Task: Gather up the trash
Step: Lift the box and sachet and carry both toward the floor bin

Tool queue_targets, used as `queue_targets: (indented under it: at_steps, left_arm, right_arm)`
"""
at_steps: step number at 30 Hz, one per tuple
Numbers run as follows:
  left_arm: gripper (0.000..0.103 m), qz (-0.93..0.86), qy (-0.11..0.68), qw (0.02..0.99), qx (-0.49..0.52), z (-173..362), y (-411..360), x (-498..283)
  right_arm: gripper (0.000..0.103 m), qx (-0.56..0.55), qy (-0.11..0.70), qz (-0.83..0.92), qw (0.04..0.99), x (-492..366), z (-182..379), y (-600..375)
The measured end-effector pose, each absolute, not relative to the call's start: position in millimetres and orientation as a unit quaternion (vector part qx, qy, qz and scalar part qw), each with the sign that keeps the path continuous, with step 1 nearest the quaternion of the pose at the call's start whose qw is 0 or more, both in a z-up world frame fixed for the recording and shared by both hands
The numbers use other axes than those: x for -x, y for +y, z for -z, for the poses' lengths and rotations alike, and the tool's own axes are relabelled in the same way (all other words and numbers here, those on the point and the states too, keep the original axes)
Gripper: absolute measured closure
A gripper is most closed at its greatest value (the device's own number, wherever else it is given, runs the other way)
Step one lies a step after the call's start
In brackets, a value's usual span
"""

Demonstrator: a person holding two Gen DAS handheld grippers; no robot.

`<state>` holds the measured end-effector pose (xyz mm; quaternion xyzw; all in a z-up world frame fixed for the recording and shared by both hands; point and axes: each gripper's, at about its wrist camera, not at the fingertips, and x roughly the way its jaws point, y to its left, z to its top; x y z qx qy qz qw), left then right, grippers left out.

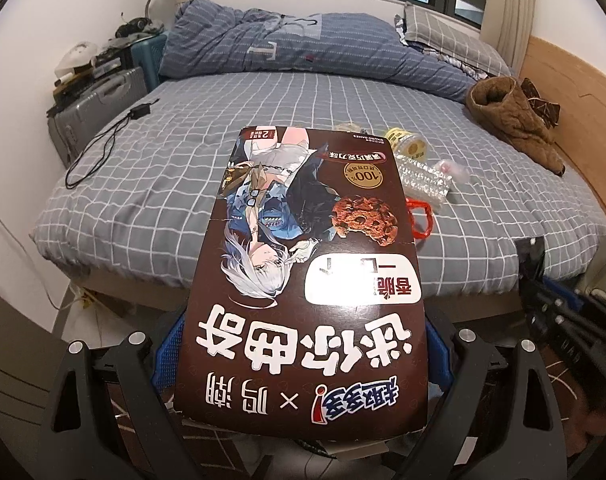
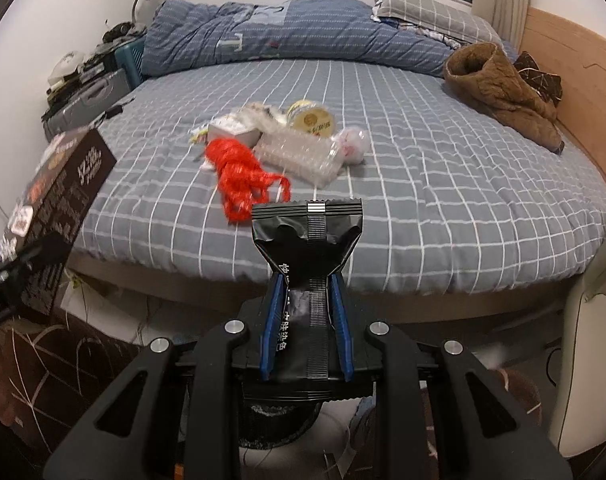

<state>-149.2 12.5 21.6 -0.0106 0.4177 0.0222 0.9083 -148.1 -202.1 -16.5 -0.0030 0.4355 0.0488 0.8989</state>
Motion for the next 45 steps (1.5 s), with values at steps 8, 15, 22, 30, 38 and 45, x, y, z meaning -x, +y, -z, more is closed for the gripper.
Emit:
queue_targets:
  at_steps: [8, 15, 22, 30, 38, 45]
  left_arm:
    - [0.014, -0.028, 0.441, 0.897, 0.009, -1, 18, 162]
    - [0.014, -0.036, 0.474, 0.880, 0.013, 32, 27, 173]
    - [0.014, -0.034, 0.501, 0.865, 0.006, 68, 24, 172]
    - [0.014, -0.026, 0.528, 0.849, -0.001, 110, 18, 166]
    - [0.013, -0.015, 0.550, 0.835, -0.003, 146, 9, 149]
    - [0.013, -0.003, 0.566, 0.824, -0.014, 169, -9, 140]
  right_arm:
    - [0.080, 0.025, 0.461, -0.064, 0.885, 167, 48, -181]
    - [0.080, 0.026, 0.482, -0.063, 0.873, 170, 74, -178]
    - [0.079, 0.021, 0.503, -0.058, 0.862, 165, 100, -178]
    - [0.079, 0.021, 0.526, -0.054, 0.849, 162, 131, -178]
    - [0.079, 0.020, 0.541, -0.043, 0.840, 150, 158, -182]
    - [0.079, 0.010, 0.546, -0.029, 0.838, 146, 169, -196]
